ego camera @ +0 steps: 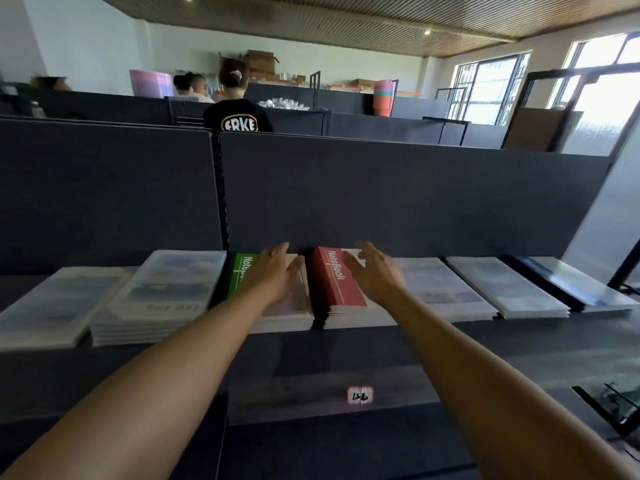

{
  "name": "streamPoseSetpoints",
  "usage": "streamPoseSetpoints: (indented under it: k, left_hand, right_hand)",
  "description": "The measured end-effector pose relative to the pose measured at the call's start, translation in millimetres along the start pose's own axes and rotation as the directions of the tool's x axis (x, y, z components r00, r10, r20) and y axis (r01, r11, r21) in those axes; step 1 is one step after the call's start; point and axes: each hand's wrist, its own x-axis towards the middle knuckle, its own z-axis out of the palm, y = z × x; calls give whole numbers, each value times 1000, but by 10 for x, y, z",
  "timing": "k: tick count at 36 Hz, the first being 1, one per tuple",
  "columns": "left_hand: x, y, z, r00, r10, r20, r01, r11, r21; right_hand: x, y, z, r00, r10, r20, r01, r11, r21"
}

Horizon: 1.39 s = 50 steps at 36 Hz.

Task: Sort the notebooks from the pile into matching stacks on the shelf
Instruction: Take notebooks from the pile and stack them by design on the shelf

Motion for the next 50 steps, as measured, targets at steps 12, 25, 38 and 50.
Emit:
streamPoseSetpoints:
  k: [12,25,38,50]
  left_hand:
    - [106,-521,-217,965,-221,143,210,974,84]
    - [210,-366,-152,929,-339,152,335,941,47]
    - [194,-364,-96,932,-343,118,358,922,-145]
    - [76,-242,-201,987,-160,17,159,986,40]
  right_hand:
    - [83,-841,812,965,114,237,-119,993,9]
    - [181,-921,895,932,252,262,-269,963,30]
    - [183,-774,823,902,306,305,-387,887,254]
    - [83,-936,712,992,100,72,-99,995,-23]
